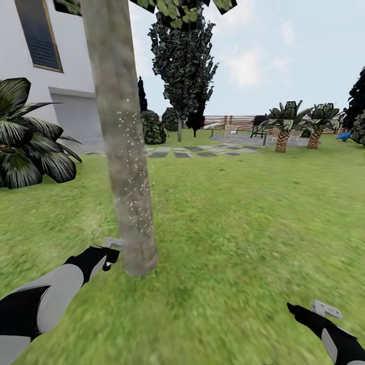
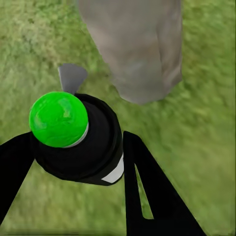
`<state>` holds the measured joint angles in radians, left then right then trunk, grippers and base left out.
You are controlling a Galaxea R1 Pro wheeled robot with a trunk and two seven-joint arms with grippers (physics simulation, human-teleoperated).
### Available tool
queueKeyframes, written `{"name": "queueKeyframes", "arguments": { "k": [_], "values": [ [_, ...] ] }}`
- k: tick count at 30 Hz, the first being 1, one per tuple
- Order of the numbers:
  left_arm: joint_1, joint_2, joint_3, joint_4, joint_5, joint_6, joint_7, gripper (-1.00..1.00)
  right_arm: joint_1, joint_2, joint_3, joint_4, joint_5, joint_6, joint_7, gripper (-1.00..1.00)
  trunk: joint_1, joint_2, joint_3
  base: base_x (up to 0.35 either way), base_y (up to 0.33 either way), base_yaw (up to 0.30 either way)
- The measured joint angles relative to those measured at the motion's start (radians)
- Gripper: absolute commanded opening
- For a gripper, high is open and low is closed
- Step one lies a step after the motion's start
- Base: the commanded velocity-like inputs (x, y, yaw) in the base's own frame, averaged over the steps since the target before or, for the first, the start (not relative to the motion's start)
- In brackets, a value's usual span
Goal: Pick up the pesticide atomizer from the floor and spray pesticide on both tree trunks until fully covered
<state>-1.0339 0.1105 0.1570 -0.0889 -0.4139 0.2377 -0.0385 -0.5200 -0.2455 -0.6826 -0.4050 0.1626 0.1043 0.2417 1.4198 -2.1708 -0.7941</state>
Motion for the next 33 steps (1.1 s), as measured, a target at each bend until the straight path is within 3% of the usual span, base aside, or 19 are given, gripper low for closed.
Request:
{"name": "queueKeyframes", "arguments": {
  "k": [13,33],
  "values": [
    [0.0,0.0,-0.001,0.0,0.0,0.002,0.0,-1.0,0.0,0.0,0.0,0.0,0.0,0.0,0.0,1.0,0.0,0.0,0.0,-0.064,0.221,-0.018],
    [0.0,0.0,-0.002,0.001,0.0,0.002,0.0,-1.0,0.0,0.0,0.0,0.0,0.0,0.0,0.0,1.0,0.0,0.0,0.0,-0.003,0.314,-0.269]
  ]
}}
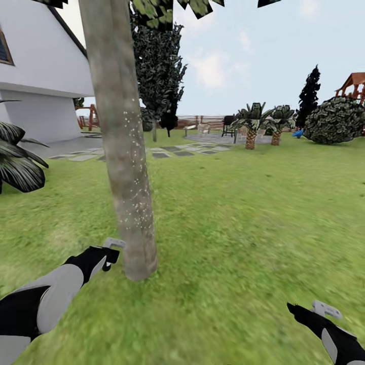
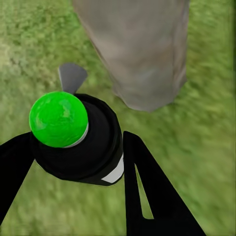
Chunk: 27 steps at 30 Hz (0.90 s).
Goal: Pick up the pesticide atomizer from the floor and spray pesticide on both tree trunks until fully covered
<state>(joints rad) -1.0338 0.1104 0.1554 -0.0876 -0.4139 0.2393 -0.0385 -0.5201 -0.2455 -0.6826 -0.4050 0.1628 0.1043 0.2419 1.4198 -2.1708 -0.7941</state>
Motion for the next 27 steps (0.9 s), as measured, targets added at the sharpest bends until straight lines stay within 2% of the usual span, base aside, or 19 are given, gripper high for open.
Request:
{"name": "queueKeyframes", "arguments": {
  "k": [4,15,20,22,23,24,26,27],
  "values": [
    [0.0,0.0,0.0,0.0,0.0,0.0,0.0,-1.0,0.0,0.0,0.0,0.0,0.0,0.0,0.0,1.0,0.0,0.0,0.0,-0.077,0.316,-0.185],
    [0.0,-0.001,0.0,0.0,0.0,0.0,0.0,-1.0,0.0,0.0,0.0,0.0,0.001,0.0,0.0,1.0,0.0,0.0,0.0,-0.126,0.301,-0.007],
    [0.0,-0.007,0.0,0.002,0.003,0.001,0.0,-1.0,0.0,0.0,0.0,0.0,0.001,0.0,0.0,1.0,0.0,0.0,0.0,-0.03,0.052,0.0],
    [0.0,-0.019,0.0,0.0,0.004,0.005,0.0,-1.0,0.0,0.0,0.0,0.0,0.001,0.0,0.0,1.0,0.0,0.0,0.0,-0.003,0.005,0.0],
    [0.0,-0.037,0.002,-0.001,0.007,0.009,0.0,-1.0,0.0,0.0,0.0,0.0,0.001,0.0,0.0,1.0,0.0,0.0,0.0,-0.001,0.001,0.0],
    [0.0,-0.069,0.003,-0.012,0.009,0.043,0.0,-1.0,0.0,0.0,0.0,0.0,0.001,0.0,0.0,1.0,0.0,0.0,0.0,0.0,0.0,0.0],
    [-0.001,-0.099,-0.002,-0.068,0.004,0.123,0.0,-1.0,0.0,0.0,0.0,0.001,0.001,0.0,0.0,1.0,0.0,0.0,0.0,0.0,0.0,0.0],
    [-0.001,-0.114,-0.003,-0.133,0.003,0.195,-0.001,-1.0,0.0,0.0,0.0,0.0,0.001,0.0,0.0,1.0,0.0,0.0,0.0,0.0,0.0,0.0]
  ]
}}
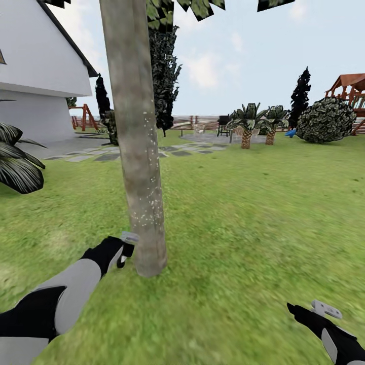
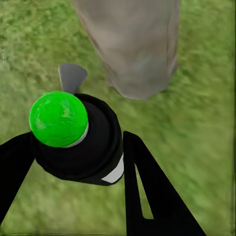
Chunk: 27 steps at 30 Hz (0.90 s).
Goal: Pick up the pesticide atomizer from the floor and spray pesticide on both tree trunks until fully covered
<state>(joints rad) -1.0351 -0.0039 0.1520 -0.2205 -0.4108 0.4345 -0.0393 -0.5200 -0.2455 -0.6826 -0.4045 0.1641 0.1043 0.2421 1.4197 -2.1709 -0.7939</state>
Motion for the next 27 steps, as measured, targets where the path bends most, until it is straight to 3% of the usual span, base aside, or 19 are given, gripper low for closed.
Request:
{"name": "queueKeyframes", "arguments": {
  "k": [1,2,3,4,5,10,13,16,21,27],
  "values": [
    [0.0,-0.008,0.0,-0.043,-0.002,0.049,0.0,-1.0,0.0,0.0,0.0,0.0,0.0,0.0,0.0,1.0,0.0,0.0,0.0,0.0,0.0,0.0],
    [0.0,-0.016,0.001,-0.149,0.001,0.176,-0.001,-1.0,0.0,0.0,0.0,0.0,0.0,0.0,0.0,1.0,0.0,0.0,0.0,0.0,0.0,0.0],
    [-0.001,-0.018,-0.002,-0.242,-0.012,0.241,-0.001,-1.0,0.0,0.0,0.0,0.0,0.0,0.0,0.0,1.0,0.0,0.0,0.0,0.0,0.0,0.0],
    [-0.004,-0.019,-0.003,-0.298,-0.012,0.321,-0.002,-1.0,0.0,0.0,0.0,0.0,0.0,0.0,0.0,1.0,0.0,0.0,0.0,0.0,0.0,0.0],
    [-0.006,-0.018,-0.004,-0.321,-0.008,0.355,-0.002,-1.0,0.0,0.0,0.0,0.0,0.0,0.0,0.0,1.0,0.0,0.0,0.0,0.0,0.0,0.0],
    [-0.032,-0.018,-0.005,-0.346,-0.008,0.395,-0.002,-1.0,0.0,0.0,0.0,0.0,0.0,0.0,0.0,1.0,0.0,0.0,0.0,0.0,0.0,0.0],
    [-0.076,-0.019,-0.006,-0.37,-0.01,0.501,-0.004,-1.0,0.0,0.0,0.0,0.0,0.0,0.0,0.0,1.0,0.0,0.0,0.0,0.0,0.0,0.0],
    [-0.092,-0.019,-0.011,-0.41,-0.009,0.534,-0.004,-1.0,0.0,0.0,0.0,0.0,0.0,0.0,0.0,1.0,0.0,0.0,0.0,0.0,0.0,0.0],
    [-0.128,-0.019,-0.031,-0.421,-0.007,0.546,-0.004,-1.0,0.0,-0.001,-0.001,0.0,-0.001,0.0,0.0,1.0,0.0,0.0,0.0,0.0,0.0,-0.007],
    [-0.141,-0.014,-0.039,-0.421,-0.008,0.547,-0.005,-1.0,0.0,-0.001,-0.003,0.0,-0.002,0.0,0.0,1.0,0.0,0.0,0.0,0.0,0.0,-0.208]
  ]
}}
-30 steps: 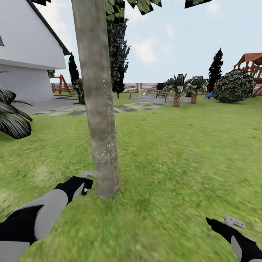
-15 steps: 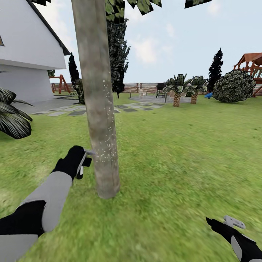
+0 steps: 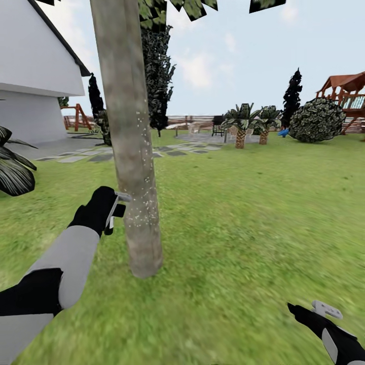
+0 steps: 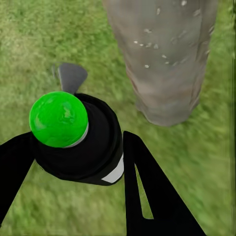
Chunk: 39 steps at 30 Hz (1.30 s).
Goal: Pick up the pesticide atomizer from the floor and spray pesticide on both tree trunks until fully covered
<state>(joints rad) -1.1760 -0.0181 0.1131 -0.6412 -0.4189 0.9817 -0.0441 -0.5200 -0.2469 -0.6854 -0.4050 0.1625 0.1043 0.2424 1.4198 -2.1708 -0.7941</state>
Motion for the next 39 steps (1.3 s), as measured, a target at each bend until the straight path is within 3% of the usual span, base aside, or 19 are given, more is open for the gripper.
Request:
{"name": "queueKeyframes", "arguments": {
  "k": [4,6,9,10,16,27,29,31,35,39],
  "values": [
    [-0.005,0.024,-0.008,0.0,-0.002,0.0,0.0,-1.0,0.0,0.0,0.001,0.0,0.0,0.0,0.0,1.0,0.0,0.0,0.0,0.0,0.0,-0.051],
    [-0.042,0.05,-0.009,0.003,-0.024,0.001,0.0,-1.0,0.0,0.0,0.001,0.0,0.0,0.0,0.0,1.0,0.0,0.0,0.0,0.0,0.0,-0.006],
    [-0.057,0.064,-0.009,0.004,-0.037,0.006,0.0,-1.0,0.0,0.0,0.001,0.0,0.0,0.0,0.0,1.0,0.0,0.0,0.0,0.0,0.0,-0.002],
    [-0.073,0.068,-0.009,0.004,-0.058,0.011,0.0,-1.0,0.0,0.0,0.001,0.0,0.0,0.0,0.0,1.0,0.0,0.0,0.0,0.0,0.0,0.0],
    [-0.137,0.068,-0.009,0.006,-0.078,0.017,-0.001,-1.0,0.0,0.0,0.0,0.0,0.0,0.0,0.0,1.0,0.0,0.0,0.0,0.0,0.0,-0.008],
    [-0.225,0.065,-0.01,0.009,-0.079,0.02,-0.002,-1.0,0.0,0.0,0.0,0.0,-0.001,0.0,0.0,1.0,0.0,0.0,0.0,0.0,0.0,-0.097],
    [-0.24,0.065,-0.01,0.009,-0.104,0.02,-0.002,-1.0,0.0,0.0,0.0,0.0,-0.001,0.0,0.0,1.0,0.0,0.0,0.0,0.0,0.0,-0.001],
    [-0.269,0.065,-0.011,0.024,-0.175,0.022,-0.002,-1.0,0.0,0.0,0.0,0.0,-0.001,0.0,0.0,1.0,0.0,0.0,0.0,0.0,0.0,0.0],
    [-0.322,0.063,-0.01,0.071,-0.204,0.023,-0.002,-1.0,0.0,0.0,0.0,0.0,-0.001,0.0,0.0,1.0,0.0,0.0,0.0,0.0,0.0,0.0],
    [-0.378,0.056,-0.009,0.117,-0.205,0.023,-0.003,-1.0,0.0,0.0,0.001,0.0,-0.001,0.0,0.0,1.0,0.0,0.0,0.0,0.0,0.0,-0.015]
  ]
}}
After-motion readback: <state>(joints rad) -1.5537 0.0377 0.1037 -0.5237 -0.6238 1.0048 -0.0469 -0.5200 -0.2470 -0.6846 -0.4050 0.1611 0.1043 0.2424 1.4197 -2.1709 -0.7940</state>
